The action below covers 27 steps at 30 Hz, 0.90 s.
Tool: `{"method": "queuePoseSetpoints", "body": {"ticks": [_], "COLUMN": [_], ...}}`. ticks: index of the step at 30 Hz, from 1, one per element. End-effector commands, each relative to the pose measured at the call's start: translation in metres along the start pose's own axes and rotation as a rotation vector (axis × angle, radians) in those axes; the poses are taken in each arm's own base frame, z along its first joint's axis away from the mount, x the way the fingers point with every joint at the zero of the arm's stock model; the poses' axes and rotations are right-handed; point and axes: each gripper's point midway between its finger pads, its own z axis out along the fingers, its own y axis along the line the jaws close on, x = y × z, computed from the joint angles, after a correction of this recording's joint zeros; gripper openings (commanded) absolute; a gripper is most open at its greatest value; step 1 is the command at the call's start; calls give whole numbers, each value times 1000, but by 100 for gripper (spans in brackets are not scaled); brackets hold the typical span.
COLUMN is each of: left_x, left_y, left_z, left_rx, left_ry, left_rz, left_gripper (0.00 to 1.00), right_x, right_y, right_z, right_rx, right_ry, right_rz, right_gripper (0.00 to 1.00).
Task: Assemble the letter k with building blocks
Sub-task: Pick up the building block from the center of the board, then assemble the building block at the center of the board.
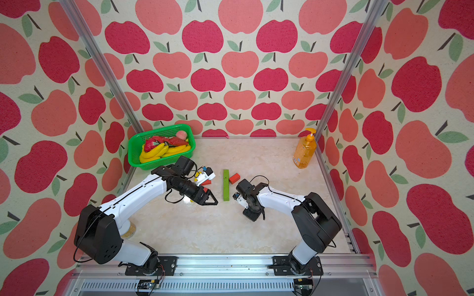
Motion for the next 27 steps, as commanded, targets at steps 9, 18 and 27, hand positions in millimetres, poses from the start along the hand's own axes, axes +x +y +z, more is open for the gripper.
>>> {"method": "queuePoseSetpoints", "body": {"ticks": [9,18,27], "left_x": [-7,-47,-61], "left_y": [5,33,84], "left_z": [-2,-17,-29], "left_rx": [-20,-138,-207], "left_ry": [1,-51,-103], "left_rz": [17,45,-73], "left_gripper": [98,98,98], "right_x": [-32,-78,-101], "right_y": [-34,-64,-67], "right_z": [-23,-39,-18], "right_rx": [28,16,-39], "right_ry": [-119,-216,-205], "right_rz": [78,-23,-85], "right_gripper": [15,17,18]}}
